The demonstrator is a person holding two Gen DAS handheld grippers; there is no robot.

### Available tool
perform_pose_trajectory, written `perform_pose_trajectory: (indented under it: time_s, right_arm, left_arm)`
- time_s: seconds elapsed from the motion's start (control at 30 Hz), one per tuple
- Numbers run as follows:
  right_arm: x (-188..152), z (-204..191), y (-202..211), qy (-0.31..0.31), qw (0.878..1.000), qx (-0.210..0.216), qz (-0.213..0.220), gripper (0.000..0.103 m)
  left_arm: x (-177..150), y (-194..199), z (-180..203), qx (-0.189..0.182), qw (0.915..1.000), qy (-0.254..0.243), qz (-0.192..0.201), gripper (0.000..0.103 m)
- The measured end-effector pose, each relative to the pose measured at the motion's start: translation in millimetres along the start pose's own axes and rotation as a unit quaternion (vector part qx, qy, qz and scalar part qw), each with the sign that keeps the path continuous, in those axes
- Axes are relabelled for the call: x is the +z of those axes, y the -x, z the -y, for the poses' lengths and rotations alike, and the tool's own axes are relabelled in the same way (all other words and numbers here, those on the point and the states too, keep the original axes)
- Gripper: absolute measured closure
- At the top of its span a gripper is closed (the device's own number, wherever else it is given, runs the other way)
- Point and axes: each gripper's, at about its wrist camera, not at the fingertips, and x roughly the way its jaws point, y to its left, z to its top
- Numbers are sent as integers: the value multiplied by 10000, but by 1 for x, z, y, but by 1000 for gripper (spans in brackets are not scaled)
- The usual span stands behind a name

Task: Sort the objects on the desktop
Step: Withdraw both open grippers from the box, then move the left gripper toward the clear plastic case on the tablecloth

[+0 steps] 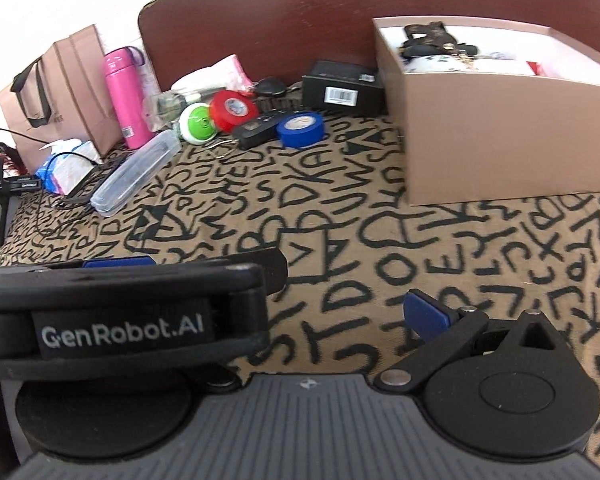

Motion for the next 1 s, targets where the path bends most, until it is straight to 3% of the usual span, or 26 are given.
perform_pose_trajectory:
  time_s: [0.37,0.63,1.0]
  right_arm:
    - [17,-29,-27,181,9995,243,-30,0]
    - [29,-63,-53,287,9953,923,-31,0]
    - [36,-120,-97,942,9916,884,-100,0]
  left_arm:
    - [20,10,-75,207,9979,499,351,0]
    - [42,9,-141,493,9958,619,467,0]
    - [78,-17,-204,238,9972,648,285,10]
